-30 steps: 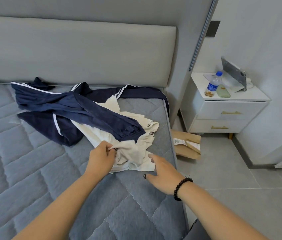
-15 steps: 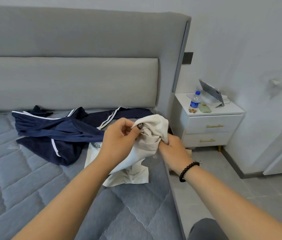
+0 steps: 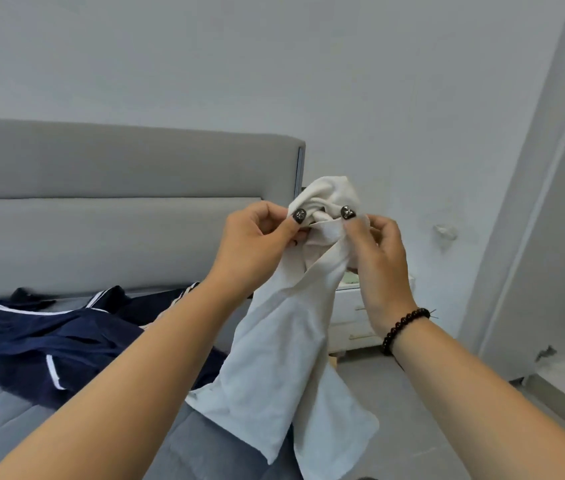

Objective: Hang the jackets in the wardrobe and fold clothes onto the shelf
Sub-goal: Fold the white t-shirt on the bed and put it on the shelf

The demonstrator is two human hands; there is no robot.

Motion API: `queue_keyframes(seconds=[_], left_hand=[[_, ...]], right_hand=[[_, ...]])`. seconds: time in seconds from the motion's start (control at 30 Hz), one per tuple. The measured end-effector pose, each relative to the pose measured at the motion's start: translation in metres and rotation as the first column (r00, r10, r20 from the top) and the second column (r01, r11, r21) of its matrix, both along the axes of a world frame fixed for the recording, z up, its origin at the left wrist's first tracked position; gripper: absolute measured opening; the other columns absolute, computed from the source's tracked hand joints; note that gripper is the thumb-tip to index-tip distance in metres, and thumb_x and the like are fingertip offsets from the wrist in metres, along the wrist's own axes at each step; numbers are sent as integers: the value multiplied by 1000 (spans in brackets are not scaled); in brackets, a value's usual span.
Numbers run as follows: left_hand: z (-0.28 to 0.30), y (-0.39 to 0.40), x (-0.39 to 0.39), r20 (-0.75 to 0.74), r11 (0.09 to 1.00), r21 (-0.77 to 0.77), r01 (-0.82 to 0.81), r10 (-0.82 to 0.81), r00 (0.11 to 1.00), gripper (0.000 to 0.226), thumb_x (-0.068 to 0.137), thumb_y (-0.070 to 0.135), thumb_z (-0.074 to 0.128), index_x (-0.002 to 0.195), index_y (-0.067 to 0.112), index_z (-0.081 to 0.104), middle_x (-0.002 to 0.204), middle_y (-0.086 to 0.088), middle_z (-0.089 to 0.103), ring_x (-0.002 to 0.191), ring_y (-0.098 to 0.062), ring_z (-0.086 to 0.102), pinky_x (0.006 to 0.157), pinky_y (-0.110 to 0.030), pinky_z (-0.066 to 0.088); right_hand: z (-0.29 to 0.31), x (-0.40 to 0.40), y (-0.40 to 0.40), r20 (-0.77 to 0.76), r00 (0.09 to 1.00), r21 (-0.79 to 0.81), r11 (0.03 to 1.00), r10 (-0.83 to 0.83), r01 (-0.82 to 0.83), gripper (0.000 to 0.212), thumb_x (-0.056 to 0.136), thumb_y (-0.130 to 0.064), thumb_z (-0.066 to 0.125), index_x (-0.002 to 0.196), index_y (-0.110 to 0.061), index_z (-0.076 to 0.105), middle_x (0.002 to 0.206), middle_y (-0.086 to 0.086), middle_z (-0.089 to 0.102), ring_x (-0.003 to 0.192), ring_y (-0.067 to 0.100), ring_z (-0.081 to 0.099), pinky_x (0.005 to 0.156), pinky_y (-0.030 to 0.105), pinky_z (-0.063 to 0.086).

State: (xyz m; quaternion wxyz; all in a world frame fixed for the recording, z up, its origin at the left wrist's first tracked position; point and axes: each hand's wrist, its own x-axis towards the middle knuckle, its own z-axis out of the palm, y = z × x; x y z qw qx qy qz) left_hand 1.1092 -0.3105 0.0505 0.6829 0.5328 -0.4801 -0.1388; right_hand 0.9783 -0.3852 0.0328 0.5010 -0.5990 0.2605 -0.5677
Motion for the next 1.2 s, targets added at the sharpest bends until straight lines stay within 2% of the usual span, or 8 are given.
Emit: queue_keyframes(seconds=[0.27,0.37,0.57,0.7,0.8,0.97,1.03,1.2], left_hand=[[33,-6,-49,58,996,-13,85,-85,995,13,93,9,63,81,7,64,76,-8,74,66,-8,69,60,-15,51],[43,-11,-60,10,995,-37,96,-96,995,15,94,11,62,80,5,63,69,-4,73,60,-7,67,55,-15,49],[71,-24,-67,-130,993,-89,74,-85,988,14,95,18,62,95,3,65,78,-3,75,69,-8,72,60,-15,53],[85,-31,-63,-122,988,-129,80,-96,988,14,96,20,61,95,6,65,78,0,76,76,-11,74,71,-19,58],[84,-36,-60,-79,987,-135,90,-101,992,18,94,22,64,99,5,66,82,-2,77,81,-13,74,72,-20,58],[71,-51,-58,-5,985,-56,163,-164,987,14,90,24,69,89,10,73,86,-5,77,87,-16,74,79,-25,58],[65,-55,-57,6,980,-18,197,-197,980,13,89,23,70,86,11,73,85,-4,77,83,-14,73,79,-23,56],[38,-60,-42,-76,987,-45,152,-155,985,13,88,18,71,99,19,65,89,4,75,83,-8,70,64,-17,52]], right_hand=[[18,-70,-31,-357,913,-145,977,-197,154,15,73,-3,56,81,10,55,70,14,54,68,27,52,69,59,55],[26,-87,-44,-432,862,-168,963,-265,212,9,73,-1,47,74,7,52,72,18,56,72,39,58,67,54,58],[54,-102,-68,-350,919,98,968,-184,232,28,82,1,42,58,-13,39,70,7,44,68,25,44,69,44,58],[76,-106,-82,-370,854,-79,929,-365,363,42,92,-17,48,56,-19,25,57,2,26,55,19,25,51,28,22],[88,-111,-82,-371,789,-221,872,-489,436,42,94,-23,47,58,-18,25,57,-1,27,53,18,25,48,30,20],[64,-87,-48,-434,900,-96,995,-31,-12,9,79,-26,59,79,-18,56,82,-1,58,76,18,54,63,29,43],[47,-73,-41,-533,840,-54,988,97,-148,30,72,-34,64,99,-23,56,94,-4,63,84,16,63,57,24,46],[38,-43,-52,-634,750,-284,959,-192,5,4,88,-17,53,88,-18,57,87,2,60,86,24,56,56,24,38]])
